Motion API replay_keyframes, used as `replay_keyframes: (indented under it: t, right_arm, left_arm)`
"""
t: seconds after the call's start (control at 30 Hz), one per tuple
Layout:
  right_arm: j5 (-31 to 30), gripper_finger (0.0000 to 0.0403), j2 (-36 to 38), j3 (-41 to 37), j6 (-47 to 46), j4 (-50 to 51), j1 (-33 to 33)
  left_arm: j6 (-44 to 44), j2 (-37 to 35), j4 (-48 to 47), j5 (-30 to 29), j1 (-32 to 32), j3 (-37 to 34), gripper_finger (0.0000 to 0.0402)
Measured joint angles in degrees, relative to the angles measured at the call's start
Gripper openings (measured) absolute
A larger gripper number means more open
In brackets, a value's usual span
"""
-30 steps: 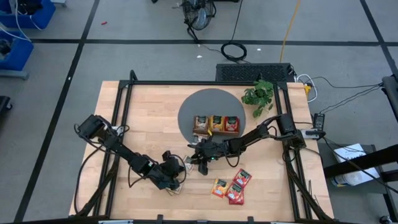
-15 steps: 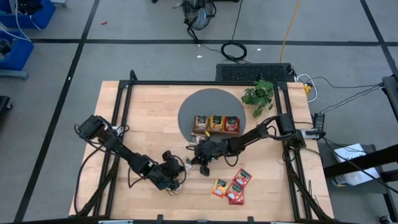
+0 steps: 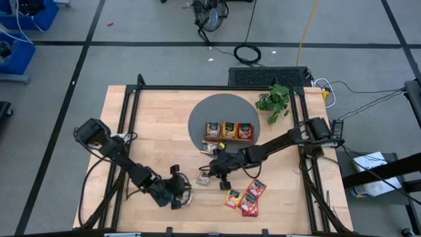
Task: Pick & Place Tea
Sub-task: Put the brown tea packet into the left section of the wooden organizer
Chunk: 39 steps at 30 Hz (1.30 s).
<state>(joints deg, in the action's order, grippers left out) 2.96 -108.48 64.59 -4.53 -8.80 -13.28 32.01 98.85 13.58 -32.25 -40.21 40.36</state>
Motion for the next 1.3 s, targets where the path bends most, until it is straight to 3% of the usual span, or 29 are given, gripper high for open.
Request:
replay_keyframes:
  t: [0.3, 0.5, 0.83, 1.3]
  right_arm:
    - [-10.38, 0.0000, 3.23, 20.65, 11.22, 38.52, 3.57]
    - [-13.60, 0.0000, 3.43, 29.71, 19.63, 48.97, 9.98]
    - [-13.74, 0.0000, 3.36, 25.48, 23.27, 48.01, 18.35]
    - [-13.99, 0.0000, 2.88, 19.07, 29.39, 42.90, 21.20]
  left_arm:
    - [-0.51, -0.02, -0.31, -1.17, -2.74, -0.09, 0.0042]
    - [-0.44, -0.04, -0.60, -1.29, -2.85, -0.05, 0.0042]
    - [-0.33, -0.11, -1.51, -1.36, -3.38, 0.00, 0.0042]
    - [-0.24, -0.13, -1.52, -1.47, -3.32, 0.02, 0.0042]
